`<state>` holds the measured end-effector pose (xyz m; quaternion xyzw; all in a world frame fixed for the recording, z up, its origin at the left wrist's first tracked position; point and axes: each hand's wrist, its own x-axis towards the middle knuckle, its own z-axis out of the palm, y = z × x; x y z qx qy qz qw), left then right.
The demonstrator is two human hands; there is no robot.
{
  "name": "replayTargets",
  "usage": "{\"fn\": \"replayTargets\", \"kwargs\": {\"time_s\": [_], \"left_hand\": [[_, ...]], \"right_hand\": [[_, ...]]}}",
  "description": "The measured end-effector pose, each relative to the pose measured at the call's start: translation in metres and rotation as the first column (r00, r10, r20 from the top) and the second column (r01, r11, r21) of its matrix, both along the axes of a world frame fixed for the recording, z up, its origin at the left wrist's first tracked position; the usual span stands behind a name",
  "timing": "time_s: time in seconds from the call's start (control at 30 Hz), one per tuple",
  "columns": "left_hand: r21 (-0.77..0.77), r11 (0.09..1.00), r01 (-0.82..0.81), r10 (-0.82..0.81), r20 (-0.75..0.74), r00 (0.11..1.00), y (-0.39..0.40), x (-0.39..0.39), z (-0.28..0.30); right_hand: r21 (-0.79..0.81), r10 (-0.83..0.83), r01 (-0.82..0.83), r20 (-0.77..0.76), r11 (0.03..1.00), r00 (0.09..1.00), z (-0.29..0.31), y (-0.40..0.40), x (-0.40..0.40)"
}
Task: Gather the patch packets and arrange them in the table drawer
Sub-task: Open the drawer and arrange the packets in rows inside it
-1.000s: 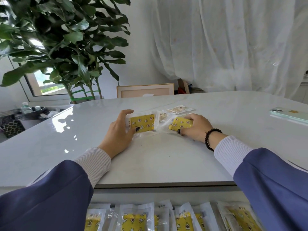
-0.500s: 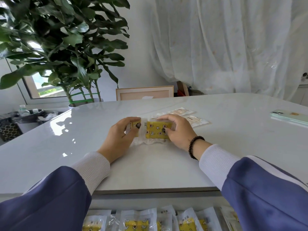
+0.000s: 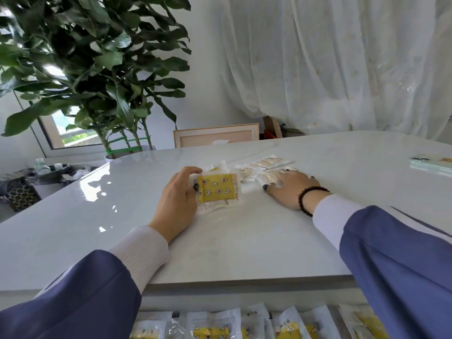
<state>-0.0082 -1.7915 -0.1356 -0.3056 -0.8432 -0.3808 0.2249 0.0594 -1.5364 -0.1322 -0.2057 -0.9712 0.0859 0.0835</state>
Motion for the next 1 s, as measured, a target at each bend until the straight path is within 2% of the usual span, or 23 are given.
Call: {"fn": "replayTargets", "kwargs": {"time_s": [0.13,0.2,0.3,0.37,0.47,0.63,0.7,0.73,0.8,0.83,0.9,1.0], "left_hand": [[0.008,0.998,-0.064,0.063,0.038,0.997,-0.001,-0.006,-0.002],[0.077,0.991,-0.109,0.099,0.122,0.988,-0.001,-0.005,0.002],[0.111,0.980,-0.167,0.143,0.197,0.970,0.000,0.000,0.008],[0.063,0.984,-0.164,0.152,0.166,0.974,0.001,0.004,0.008],[-0.073,0.987,-0.143,0.148,0.068,0.987,0.004,0.007,0.005],[-0.008,0.988,-0.157,0.157,0.079,0.984,0.001,0.006,0.005],[0.045,0.988,-0.148,0.144,0.083,0.986,0.001,0.007,0.006],[0.069,0.988,-0.140,0.135,0.083,0.987,0.000,0.009,0.007],[0.096,0.987,-0.129,0.123,0.068,0.990,0.000,0.011,0.009],[0.104,0.986,-0.128,0.121,0.065,0.990,0.000,0.011,0.010],[0.120,0.983,-0.137,0.129,0.072,0.989,-0.001,0.011,0.010],[0.121,0.981,-0.149,0.140,0.078,0.987,-0.001,0.010,0.009]], "right_hand": [[0.089,-0.155,0.158,-0.039,0.983,0.987,0.000,-0.003,0.004],[0.103,-0.156,0.164,-0.080,0.981,0.985,0.001,-0.004,0.007],[0.038,-0.126,0.132,-0.117,0.991,0.985,0.002,-0.005,0.010],[0.003,-0.128,0.129,-0.131,0.992,0.983,0.003,-0.007,0.011],[0.110,-0.142,0.156,-0.125,0.982,0.982,0.005,-0.011,0.011],[0.264,-0.129,0.157,-0.122,0.952,0.984,0.007,-0.025,0.012],[0.258,-0.066,0.121,-0.213,0.959,0.975,0.007,-0.027,0.013],[0.242,0.007,0.074,-0.317,0.967,0.949,0.007,-0.028,0.013],[0.182,0.170,-0.086,-0.524,0.980,0.834,0.006,-0.035,0.013],[0.159,0.239,-0.180,-0.566,0.971,0.789,0.006,-0.042,0.012],[0.162,0.358,-0.321,-0.502,0.933,0.787,0.003,-0.055,0.003],[0.113,0.364,-0.347,-0.252,0.931,0.896,-0.002,-0.065,-0.017]]}}
